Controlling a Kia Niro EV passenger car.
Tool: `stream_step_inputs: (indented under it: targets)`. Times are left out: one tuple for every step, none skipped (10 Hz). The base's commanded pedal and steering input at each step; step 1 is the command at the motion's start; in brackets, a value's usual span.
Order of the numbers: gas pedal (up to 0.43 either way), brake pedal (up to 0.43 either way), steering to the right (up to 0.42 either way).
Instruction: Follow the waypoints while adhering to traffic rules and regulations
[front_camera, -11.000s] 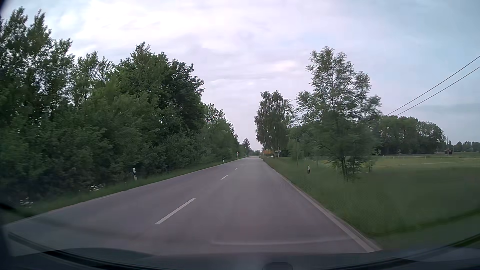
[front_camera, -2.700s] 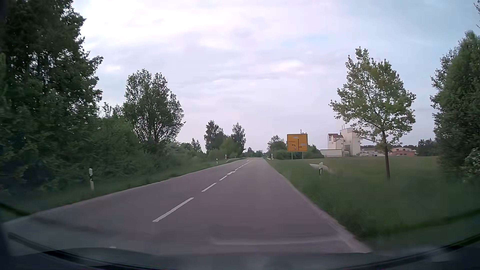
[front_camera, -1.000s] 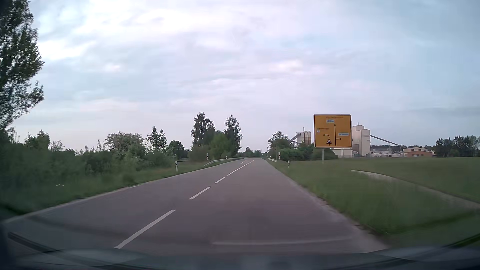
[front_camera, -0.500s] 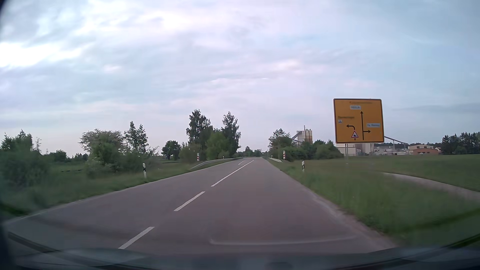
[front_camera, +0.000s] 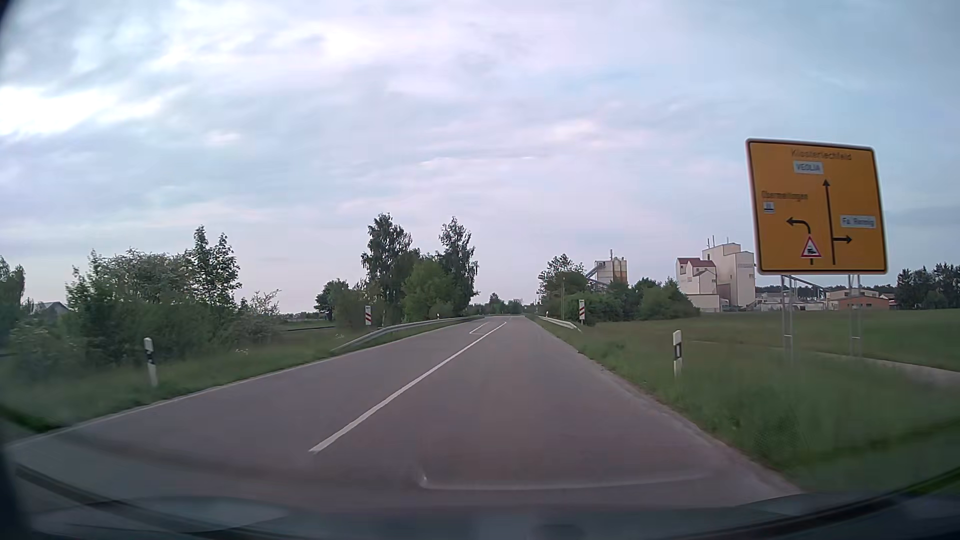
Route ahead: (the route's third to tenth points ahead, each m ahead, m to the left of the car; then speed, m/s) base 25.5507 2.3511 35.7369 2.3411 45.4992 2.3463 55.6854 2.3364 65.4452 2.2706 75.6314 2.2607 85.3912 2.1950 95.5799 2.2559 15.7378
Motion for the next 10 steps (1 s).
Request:
stream_step_inputs:
  targets:
    - [0.157, 0.000, 0.003]
    - [0.157, 0.000, 0.003]
    - [0.157, 0.000, 0.003]
    - [0.169, 0.000, 0.003]
    - [0.169, 0.000, 0.003]
    - [0.169, 0.000, 0.003]
    - [0.169, 0.000, 0.003]
    - [0.169, 0.000, 0.003]
    - [0.169, 0.000, 0.003]
    - [0.169, 0.000, 0.003]
